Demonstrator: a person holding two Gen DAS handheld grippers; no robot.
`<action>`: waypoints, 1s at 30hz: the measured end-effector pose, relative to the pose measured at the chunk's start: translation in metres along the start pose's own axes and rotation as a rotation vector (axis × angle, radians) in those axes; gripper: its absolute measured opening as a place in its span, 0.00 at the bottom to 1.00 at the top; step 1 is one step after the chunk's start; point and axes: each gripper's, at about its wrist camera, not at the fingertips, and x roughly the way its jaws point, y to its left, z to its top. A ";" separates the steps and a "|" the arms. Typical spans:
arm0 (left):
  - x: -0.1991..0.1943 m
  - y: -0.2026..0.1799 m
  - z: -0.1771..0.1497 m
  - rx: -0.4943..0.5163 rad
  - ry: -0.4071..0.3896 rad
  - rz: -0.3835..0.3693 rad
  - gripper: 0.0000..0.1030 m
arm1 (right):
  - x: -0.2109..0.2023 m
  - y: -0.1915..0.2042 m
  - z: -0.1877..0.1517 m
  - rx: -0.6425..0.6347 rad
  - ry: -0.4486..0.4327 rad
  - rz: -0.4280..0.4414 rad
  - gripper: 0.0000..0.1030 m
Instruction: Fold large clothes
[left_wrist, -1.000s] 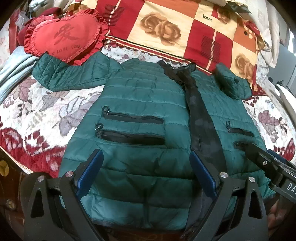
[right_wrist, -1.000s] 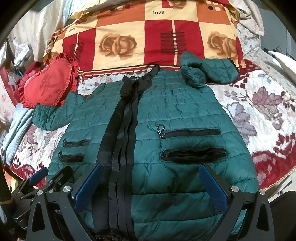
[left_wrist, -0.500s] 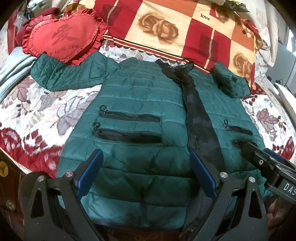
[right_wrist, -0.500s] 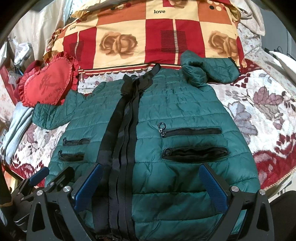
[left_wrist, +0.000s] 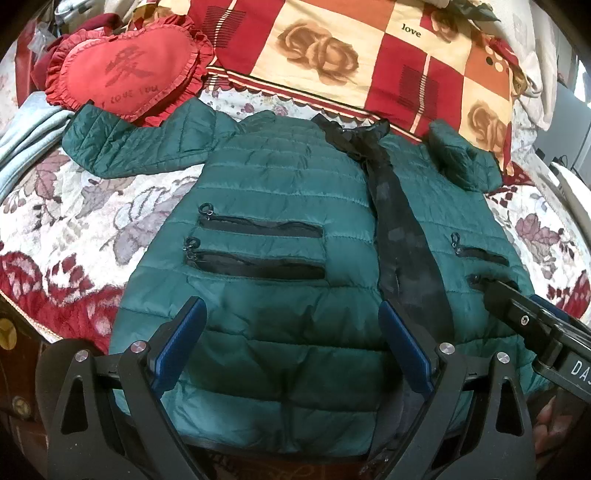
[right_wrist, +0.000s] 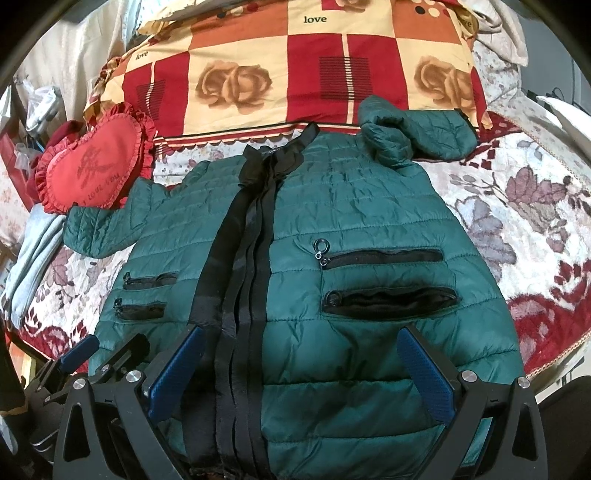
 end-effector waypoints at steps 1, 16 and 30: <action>0.000 -0.001 -0.001 -0.001 0.000 -0.001 0.92 | 0.000 0.000 0.000 0.000 0.002 0.001 1.00; 0.001 0.000 -0.003 -0.002 0.000 -0.001 0.92 | 0.003 0.001 0.000 -0.001 0.014 0.002 1.00; 0.001 0.003 -0.005 -0.007 0.004 -0.004 0.92 | 0.005 0.002 0.002 -0.005 0.028 0.005 1.00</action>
